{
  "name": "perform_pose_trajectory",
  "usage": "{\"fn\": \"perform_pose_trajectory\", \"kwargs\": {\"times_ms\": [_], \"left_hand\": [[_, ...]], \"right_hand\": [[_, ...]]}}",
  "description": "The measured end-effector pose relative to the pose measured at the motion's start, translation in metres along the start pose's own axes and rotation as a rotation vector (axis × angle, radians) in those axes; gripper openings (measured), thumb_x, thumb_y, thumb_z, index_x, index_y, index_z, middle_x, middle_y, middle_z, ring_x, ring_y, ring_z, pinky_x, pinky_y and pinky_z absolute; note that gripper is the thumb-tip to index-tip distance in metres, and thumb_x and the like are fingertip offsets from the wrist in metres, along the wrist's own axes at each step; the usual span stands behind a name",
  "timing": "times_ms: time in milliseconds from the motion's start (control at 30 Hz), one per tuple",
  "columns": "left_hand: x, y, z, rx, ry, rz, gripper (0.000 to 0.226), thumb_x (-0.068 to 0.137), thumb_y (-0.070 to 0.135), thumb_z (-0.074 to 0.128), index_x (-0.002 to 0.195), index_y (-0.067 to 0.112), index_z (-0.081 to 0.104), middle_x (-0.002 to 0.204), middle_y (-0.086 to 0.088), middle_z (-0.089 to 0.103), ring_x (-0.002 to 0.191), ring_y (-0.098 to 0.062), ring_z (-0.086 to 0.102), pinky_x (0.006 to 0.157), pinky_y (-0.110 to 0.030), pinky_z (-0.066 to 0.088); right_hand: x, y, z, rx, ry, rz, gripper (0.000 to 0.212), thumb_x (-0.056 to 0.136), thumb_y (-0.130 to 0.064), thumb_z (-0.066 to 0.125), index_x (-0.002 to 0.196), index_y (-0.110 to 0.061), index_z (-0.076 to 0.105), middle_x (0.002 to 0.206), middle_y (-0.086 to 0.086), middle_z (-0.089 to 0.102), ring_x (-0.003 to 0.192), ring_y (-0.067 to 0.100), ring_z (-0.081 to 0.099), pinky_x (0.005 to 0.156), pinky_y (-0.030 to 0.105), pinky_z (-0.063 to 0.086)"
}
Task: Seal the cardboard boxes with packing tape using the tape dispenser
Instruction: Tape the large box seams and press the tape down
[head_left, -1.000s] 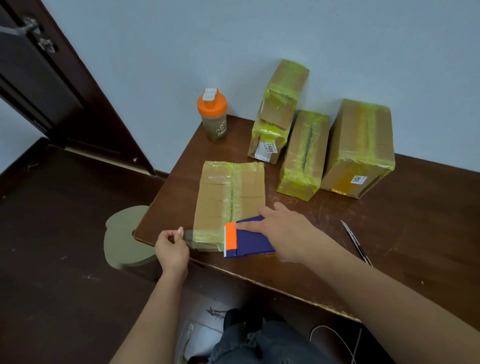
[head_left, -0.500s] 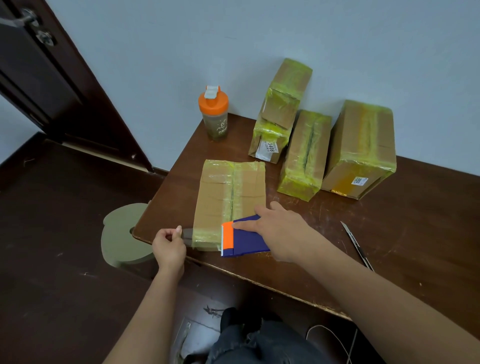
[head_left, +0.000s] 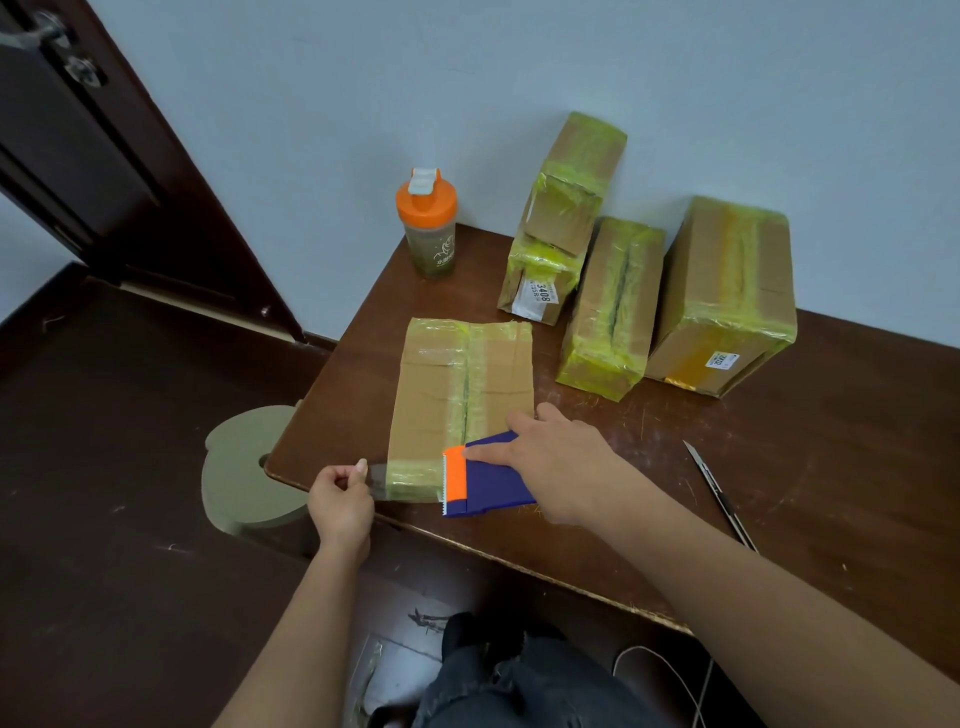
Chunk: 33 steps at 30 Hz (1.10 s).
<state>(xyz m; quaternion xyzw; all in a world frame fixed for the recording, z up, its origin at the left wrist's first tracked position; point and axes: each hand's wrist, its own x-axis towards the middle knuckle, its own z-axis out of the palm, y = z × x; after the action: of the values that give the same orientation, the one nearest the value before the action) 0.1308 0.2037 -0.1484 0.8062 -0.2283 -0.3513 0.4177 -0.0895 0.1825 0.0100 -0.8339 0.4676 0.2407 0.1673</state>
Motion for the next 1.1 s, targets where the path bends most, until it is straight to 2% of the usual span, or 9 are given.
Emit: {"fn": "perform_pose_trajectory", "kwargs": {"times_ms": [233, 400, 633, 700, 767, 800, 900, 1000, 1100], "left_hand": [[0.004, -0.007, 0.003, 0.024, -0.044, -0.014, 0.021, 0.093, 0.021, 0.062, 0.084, 0.003, 0.060, 0.072, -0.003, 0.056, 0.065, -0.014, 0.048, 0.064, -0.029, 0.037], [0.006, -0.010, 0.007, 0.037, -0.111, -0.008, 0.025, 0.091, 0.019, 0.065, 0.070, 0.009, 0.058, 0.066, -0.002, 0.057, 0.062, -0.013, 0.048, 0.058, -0.023, 0.039], [0.000, -0.017, 0.012, 0.012, -0.141, -0.021, 0.022, 0.094, 0.019, 0.061, 0.075, 0.008, 0.058, 0.072, -0.002, 0.058, 0.070, -0.015, 0.048, 0.061, -0.023, 0.039], [0.001, -0.016, 0.010, 0.057, -0.146, -0.038, 0.012, 0.090, 0.016, 0.066, 0.094, 0.007, 0.060, 0.079, -0.004, 0.056, 0.078, -0.018, 0.051, 0.068, -0.026, 0.039], [0.002, -0.023, 0.006, 0.149, -0.162, -0.016, 0.058, 0.082, 0.007, 0.073, 0.132, 0.005, 0.045, 0.091, -0.009, 0.053, 0.086, -0.021, 0.051, 0.076, -0.029, 0.038], [0.003, -0.028, 0.004, 0.190, -0.157, 0.011, 0.069, 0.079, 0.004, 0.074, 0.138, 0.004, 0.038, 0.096, -0.012, 0.052, 0.087, -0.022, 0.050, 0.077, -0.030, 0.039], [-0.005, -0.024, 0.001, 0.181, -0.028, 0.060, 0.036, 0.087, 0.001, 0.063, 0.122, 0.000, 0.055, 0.099, -0.016, 0.055, 0.087, -0.025, 0.055, 0.085, -0.032, 0.045], [-0.012, -0.002, -0.001, 0.113, 0.104, 0.342, 0.016, 0.091, -0.001, 0.056, 0.102, 0.003, 0.067, 0.099, -0.010, 0.058, 0.087, -0.018, 0.055, 0.081, -0.018, 0.038], [-0.014, 0.006, 0.001, 0.173, -0.092, 0.441, 0.017, 0.088, -0.003, 0.061, 0.099, 0.001, 0.074, 0.097, -0.010, 0.070, 0.089, -0.017, 0.062, 0.084, -0.023, 0.045]], "right_hand": [[0.006, -0.003, 0.002, -0.021, 0.012, 0.027, 0.083, 0.093, -0.015, 0.061, 0.151, -0.049, 0.012, 0.139, 0.004, 0.034, 0.128, 0.030, 0.031, 0.085, 0.038, 0.038], [0.010, -0.001, 0.001, -0.023, 0.015, 0.027, 0.083, 0.094, -0.017, 0.060, 0.152, -0.049, 0.011, 0.139, 0.004, 0.033, 0.128, 0.030, 0.031, 0.088, 0.038, 0.038], [0.013, 0.004, 0.005, -0.014, 0.040, 0.002, 0.083, 0.092, -0.020, 0.062, 0.151, -0.049, 0.011, 0.139, 0.003, 0.032, 0.124, 0.029, 0.033, 0.087, 0.038, 0.039], [0.013, 0.005, 0.006, -0.017, 0.050, -0.003, 0.083, 0.092, -0.020, 0.061, 0.151, -0.049, 0.011, 0.139, 0.003, 0.033, 0.122, 0.029, 0.033, 0.085, 0.038, 0.039], [0.012, 0.006, 0.007, -0.021, 0.056, -0.008, 0.083, 0.092, -0.019, 0.061, 0.151, -0.049, 0.011, 0.138, 0.003, 0.033, 0.121, 0.029, 0.032, 0.084, 0.037, 0.038], [0.012, 0.006, 0.007, -0.027, 0.053, -0.008, 0.084, 0.092, -0.019, 0.061, 0.151, -0.049, 0.011, 0.138, 0.003, 0.032, 0.121, 0.029, 0.032, 0.084, 0.038, 0.038], [0.010, 0.010, 0.008, -0.017, 0.038, 0.002, 0.084, 0.091, -0.019, 0.062, 0.152, -0.049, 0.011, 0.138, 0.003, 0.032, 0.121, 0.029, 0.032, 0.084, 0.039, 0.040], [0.010, 0.012, 0.008, -0.026, 0.026, 0.006, 0.085, 0.091, -0.020, 0.062, 0.151, -0.049, 0.010, 0.137, 0.004, 0.034, 0.119, 0.029, 0.033, 0.086, 0.040, 0.042], [0.010, 0.013, 0.007, -0.022, 0.022, 0.014, 0.085, 0.091, -0.020, 0.062, 0.151, -0.049, 0.010, 0.137, 0.003, 0.035, 0.119, 0.029, 0.034, 0.088, 0.041, 0.042]]}}
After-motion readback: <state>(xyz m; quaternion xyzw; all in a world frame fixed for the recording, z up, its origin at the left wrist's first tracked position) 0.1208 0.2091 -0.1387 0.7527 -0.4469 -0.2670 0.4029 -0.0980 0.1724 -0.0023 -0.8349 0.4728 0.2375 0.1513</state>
